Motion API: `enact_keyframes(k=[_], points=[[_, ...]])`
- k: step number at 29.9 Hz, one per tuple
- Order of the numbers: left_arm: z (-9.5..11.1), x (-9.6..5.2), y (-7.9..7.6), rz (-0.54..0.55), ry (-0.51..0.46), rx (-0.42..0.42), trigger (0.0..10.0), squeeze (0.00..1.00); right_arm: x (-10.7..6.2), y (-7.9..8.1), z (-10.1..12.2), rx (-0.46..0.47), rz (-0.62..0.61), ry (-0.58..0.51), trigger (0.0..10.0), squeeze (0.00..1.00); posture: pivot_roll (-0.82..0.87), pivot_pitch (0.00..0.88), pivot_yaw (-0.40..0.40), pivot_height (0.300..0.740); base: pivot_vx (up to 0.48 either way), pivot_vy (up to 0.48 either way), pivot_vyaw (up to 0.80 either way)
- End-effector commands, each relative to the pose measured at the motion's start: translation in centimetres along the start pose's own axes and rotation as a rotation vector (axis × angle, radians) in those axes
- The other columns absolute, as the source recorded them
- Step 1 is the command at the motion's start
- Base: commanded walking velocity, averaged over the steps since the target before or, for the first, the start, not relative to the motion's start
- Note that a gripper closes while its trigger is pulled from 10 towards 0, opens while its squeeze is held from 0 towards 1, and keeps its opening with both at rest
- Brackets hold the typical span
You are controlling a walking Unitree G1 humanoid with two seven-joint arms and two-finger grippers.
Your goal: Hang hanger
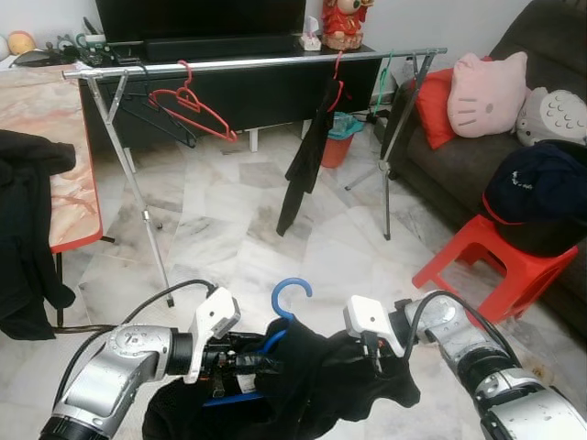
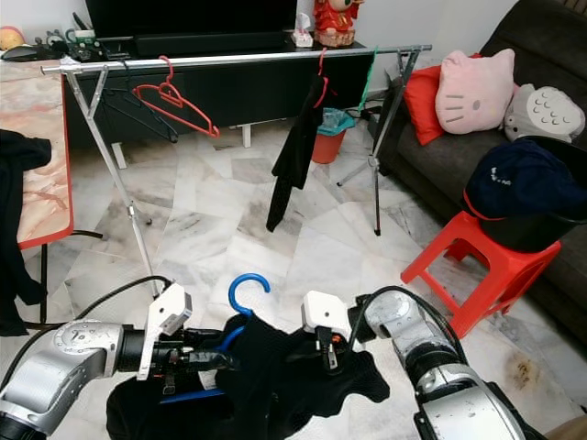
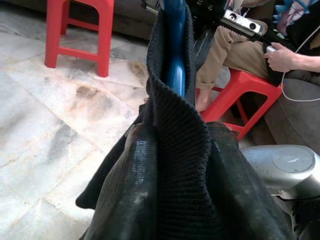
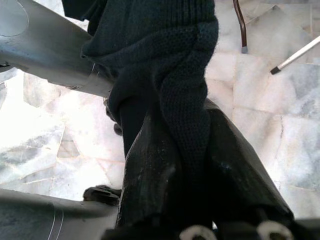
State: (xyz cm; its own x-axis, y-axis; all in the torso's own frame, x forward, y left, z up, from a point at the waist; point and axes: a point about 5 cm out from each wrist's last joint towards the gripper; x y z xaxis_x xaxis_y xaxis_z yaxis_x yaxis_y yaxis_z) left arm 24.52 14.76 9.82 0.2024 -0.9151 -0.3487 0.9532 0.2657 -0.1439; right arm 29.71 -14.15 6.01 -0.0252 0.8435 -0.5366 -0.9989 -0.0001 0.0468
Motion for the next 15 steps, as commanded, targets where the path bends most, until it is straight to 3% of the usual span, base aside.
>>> enact_keyframes(k=[1, 15], points=[[0.55, 0.64, -0.43, -0.036, 0.001, 0.022, 0.0, 0.00, -0.31, -0.96, 1.43, -0.053, -0.046, -0.031, 10.0, 0.00, 0.09, 0.000, -0.137, 0.740, 0.000, 0.000, 0.00], [0.32, 0.68, -0.33, -0.030, 0.016, 0.011, 0.0, 0.00, -0.35, -1.27, 1.62, -0.058, -0.084, -0.032, 10.0, 0.00, 0.08, 0.000, -0.134, 0.740, 0.000, 0.000, 0.00]])
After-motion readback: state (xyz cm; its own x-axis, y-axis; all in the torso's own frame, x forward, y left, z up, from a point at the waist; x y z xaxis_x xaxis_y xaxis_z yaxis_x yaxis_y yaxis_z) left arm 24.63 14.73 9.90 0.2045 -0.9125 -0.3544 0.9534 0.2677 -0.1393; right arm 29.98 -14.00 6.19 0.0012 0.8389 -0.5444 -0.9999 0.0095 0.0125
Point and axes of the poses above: a point about 5 cm out from each wrist's last joint towards the gripper, its own x axis pointing out of the wrist towards the gripper, its own z axis along the axis of the wrist's last joint, y = z × x, and after that the axes turned 3 degrees about x, right-handed
